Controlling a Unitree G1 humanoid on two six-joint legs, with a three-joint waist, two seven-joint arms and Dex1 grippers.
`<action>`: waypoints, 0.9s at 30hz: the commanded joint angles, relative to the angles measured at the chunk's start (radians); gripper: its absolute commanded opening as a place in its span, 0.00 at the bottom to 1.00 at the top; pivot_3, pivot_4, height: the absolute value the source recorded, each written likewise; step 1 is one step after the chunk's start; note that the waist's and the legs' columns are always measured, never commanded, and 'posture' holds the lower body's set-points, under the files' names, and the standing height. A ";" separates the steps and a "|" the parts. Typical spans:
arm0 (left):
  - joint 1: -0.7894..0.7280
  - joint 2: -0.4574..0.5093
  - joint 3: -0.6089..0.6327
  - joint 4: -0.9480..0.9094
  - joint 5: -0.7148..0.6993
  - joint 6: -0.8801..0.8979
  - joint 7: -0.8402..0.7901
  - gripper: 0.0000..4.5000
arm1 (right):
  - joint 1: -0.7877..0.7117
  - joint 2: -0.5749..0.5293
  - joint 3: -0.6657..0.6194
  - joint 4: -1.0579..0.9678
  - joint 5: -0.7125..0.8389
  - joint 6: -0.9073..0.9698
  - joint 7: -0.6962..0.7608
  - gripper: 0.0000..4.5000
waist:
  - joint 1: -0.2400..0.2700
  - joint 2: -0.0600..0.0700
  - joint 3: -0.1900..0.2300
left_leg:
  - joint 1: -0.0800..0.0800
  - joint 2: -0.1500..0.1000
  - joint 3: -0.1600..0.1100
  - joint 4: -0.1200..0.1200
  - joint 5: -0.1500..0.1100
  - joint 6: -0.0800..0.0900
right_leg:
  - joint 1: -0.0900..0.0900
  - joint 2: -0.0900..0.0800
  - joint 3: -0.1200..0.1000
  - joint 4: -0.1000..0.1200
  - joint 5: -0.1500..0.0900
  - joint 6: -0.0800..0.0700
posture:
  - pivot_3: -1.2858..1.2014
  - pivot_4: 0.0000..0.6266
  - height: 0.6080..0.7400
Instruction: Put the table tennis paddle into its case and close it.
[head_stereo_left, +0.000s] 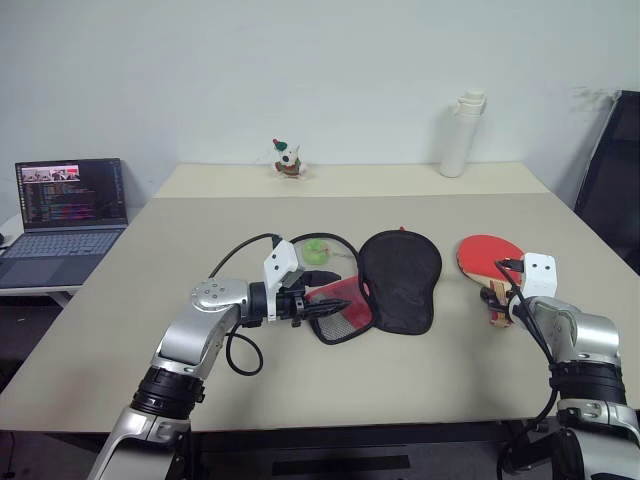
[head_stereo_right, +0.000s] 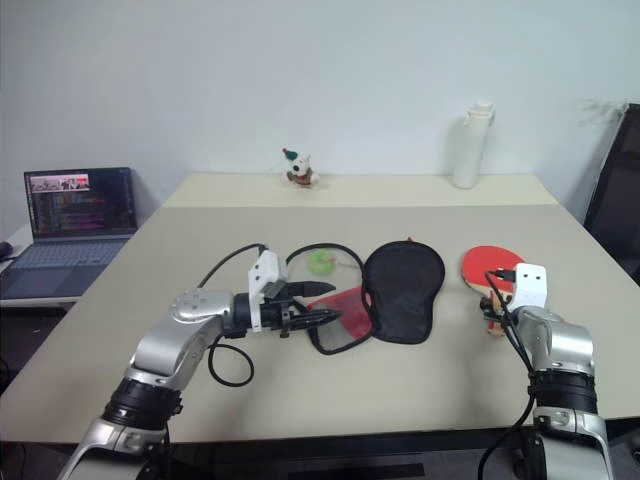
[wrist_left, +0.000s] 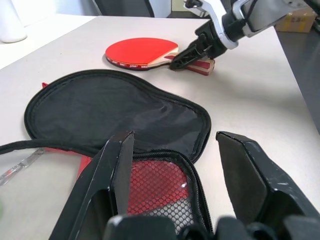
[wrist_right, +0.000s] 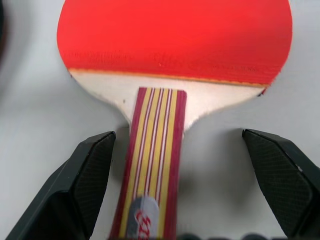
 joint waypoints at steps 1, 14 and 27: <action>-0.004 0.003 0.014 -0.035 -0.006 -0.013 0.005 0.63 | -0.028 0.003 -0.015 0.055 -0.005 -0.031 -0.011 0.86 | -0.001 0.000 0.000 | 0.000 0.000 0.000 0.000 0.000 0.000 | 0.000 0.000 0.000 0.000 0.000 0.000 | 0.52 0.24 1.00; 0.055 0.027 0.033 -0.079 -0.015 0.000 0.027 0.63 | -0.035 0.002 0.008 0.075 -0.028 -0.077 -0.026 0.26 | 0.000 -0.002 -0.001 | 0.002 -0.001 0.001 0.003 0.000 0.000 | 0.003 -0.001 0.002 -0.001 0.002 0.003 | 0.52 0.24 1.00; 0.129 0.066 0.068 -0.119 -0.030 0.019 0.032 0.63 | -0.102 0.224 -0.039 -0.552 0.142 0.344 -0.128 0.25 | -0.004 0.001 0.000 | -0.004 0.003 0.004 0.000 0.000 0.000 | -0.010 0.003 0.016 0.003 0.002 0.003 | 0.52 0.24 1.00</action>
